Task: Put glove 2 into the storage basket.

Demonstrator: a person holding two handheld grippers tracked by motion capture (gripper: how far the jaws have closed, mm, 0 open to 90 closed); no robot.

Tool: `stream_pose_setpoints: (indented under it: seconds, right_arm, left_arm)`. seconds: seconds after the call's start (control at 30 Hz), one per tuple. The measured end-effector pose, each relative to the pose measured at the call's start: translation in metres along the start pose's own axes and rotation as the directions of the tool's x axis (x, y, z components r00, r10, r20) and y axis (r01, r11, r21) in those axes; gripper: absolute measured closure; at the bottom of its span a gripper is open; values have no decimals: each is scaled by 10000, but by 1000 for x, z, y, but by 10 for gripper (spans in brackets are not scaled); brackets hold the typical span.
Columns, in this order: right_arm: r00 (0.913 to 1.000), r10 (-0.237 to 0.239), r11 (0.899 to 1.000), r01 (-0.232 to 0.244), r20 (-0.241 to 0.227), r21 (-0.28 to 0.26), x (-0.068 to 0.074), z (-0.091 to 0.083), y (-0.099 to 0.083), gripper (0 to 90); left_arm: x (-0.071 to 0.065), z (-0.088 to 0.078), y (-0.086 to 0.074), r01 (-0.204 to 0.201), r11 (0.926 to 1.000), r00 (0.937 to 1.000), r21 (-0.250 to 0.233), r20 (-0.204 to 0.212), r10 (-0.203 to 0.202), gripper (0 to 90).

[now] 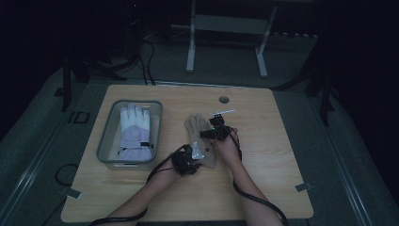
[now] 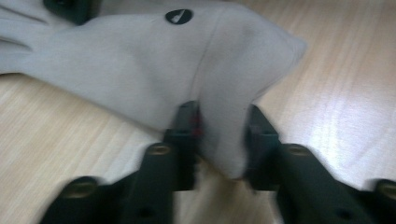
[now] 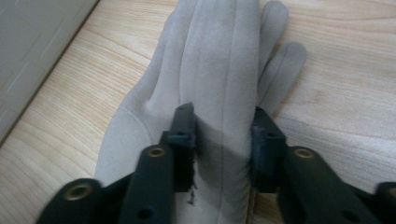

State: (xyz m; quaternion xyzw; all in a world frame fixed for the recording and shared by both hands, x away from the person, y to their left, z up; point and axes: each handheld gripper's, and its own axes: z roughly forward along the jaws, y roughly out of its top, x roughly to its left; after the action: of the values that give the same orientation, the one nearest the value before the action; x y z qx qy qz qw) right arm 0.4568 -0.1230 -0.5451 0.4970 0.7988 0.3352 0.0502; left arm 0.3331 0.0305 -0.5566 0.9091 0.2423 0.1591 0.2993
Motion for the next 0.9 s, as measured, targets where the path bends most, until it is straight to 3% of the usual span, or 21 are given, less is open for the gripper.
stream_pose_setpoints:
  seconds: [0.1,0.33,0.7,0.9]
  right_arm:
    - [9998,80,9997,-76,172,-229,3,-4,0,762]
    - [9998,222,9985,-222,-12,-503,4,-15,0,787]
    - [9994,-144,9934,108,-316,-1140,19,-46,14,789]
    - [9983,-336,9869,256,-478,-1592,33,-61,29,789]
  left_arm:
    - [1,-2,1,246,9997,9997,-51,9,-246,780]
    - [0,-15,1,455,9984,9990,-336,-19,-456,794]
    - [1,-48,10,222,9968,9995,-764,-215,-239,800]
    - [8,-75,13,57,9952,9981,-977,-611,-117,801]
